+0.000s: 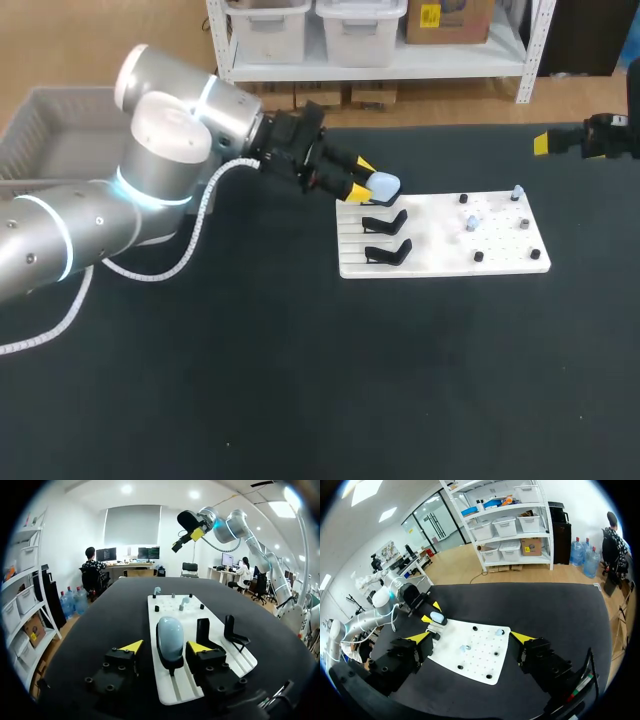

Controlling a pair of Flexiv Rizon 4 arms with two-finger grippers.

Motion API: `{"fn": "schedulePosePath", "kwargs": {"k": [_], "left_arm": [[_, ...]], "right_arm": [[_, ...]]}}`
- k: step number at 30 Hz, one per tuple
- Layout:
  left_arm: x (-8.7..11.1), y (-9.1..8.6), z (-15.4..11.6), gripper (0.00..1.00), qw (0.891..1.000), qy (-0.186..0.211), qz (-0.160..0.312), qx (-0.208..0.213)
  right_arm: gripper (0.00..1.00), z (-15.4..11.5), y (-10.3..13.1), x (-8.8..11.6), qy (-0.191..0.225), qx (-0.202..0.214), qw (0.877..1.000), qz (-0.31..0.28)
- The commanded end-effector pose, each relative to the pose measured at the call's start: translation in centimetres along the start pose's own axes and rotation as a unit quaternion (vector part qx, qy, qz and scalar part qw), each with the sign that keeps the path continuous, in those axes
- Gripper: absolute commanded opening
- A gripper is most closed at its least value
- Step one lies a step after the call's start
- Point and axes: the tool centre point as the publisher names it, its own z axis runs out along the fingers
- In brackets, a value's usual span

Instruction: Pick up each earbud case from the left stands, insert the matching earbuds, close the lid, and place the case in the box.

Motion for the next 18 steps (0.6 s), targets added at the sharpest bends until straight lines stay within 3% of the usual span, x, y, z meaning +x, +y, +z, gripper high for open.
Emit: {"fn": "schedulePosePath", "kwargs": {"k": [1,18], "left_arm": [[-0.21,-1.26,0.01,0.53,1.000,0.000,0.004,-0.017],[0.42,-1.82,0.09,0.56,0.999,-0.001,-0.006,-0.049]], "right_arm": [[1.00,-0.03,0.03,0.00,0.000,0.001,1.000,0.000],[1.00,-0.03,0.03,0.00,0.000,0.001,1.000,0.000]]}}
